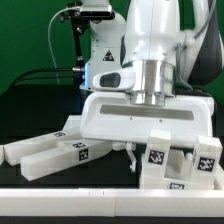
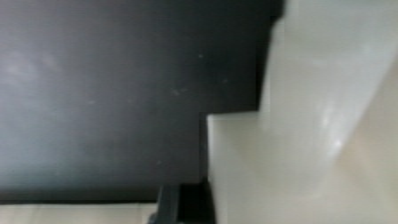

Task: Assemble chair

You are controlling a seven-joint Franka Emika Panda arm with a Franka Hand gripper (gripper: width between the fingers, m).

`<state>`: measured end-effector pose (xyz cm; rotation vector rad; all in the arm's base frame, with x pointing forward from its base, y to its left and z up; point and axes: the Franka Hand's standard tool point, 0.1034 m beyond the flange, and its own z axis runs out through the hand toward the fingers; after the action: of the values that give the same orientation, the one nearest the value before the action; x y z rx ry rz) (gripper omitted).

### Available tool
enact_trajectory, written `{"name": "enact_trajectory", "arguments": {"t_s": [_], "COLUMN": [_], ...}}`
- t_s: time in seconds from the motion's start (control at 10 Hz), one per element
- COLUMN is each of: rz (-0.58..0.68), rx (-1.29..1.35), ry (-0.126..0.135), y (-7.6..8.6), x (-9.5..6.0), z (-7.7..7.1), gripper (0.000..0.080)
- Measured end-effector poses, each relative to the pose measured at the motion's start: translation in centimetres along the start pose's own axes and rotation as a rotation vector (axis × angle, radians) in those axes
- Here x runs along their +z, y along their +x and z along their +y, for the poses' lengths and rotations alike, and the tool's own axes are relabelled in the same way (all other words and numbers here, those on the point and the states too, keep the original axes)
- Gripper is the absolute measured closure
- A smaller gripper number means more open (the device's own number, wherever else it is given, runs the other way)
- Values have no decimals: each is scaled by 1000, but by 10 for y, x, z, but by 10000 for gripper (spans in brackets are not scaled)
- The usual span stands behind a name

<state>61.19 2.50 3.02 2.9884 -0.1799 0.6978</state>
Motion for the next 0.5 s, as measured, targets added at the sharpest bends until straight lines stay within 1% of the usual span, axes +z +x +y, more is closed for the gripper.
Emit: {"name": "enact_trajectory", "arguments": {"t_s": [0.1, 0.2, 0.3, 0.4, 0.5], "rz": [-7, -47, -173, -294, -378], "rx": [4, 23, 47, 66, 65], "ry": [6, 20, 48, 72, 78], "y": [8, 15, 11, 13, 13], "x": [-13, -25, -33, -40, -39], "z": [7, 13, 11, 10, 10], "gripper": [765, 765, 765, 765, 765]}}
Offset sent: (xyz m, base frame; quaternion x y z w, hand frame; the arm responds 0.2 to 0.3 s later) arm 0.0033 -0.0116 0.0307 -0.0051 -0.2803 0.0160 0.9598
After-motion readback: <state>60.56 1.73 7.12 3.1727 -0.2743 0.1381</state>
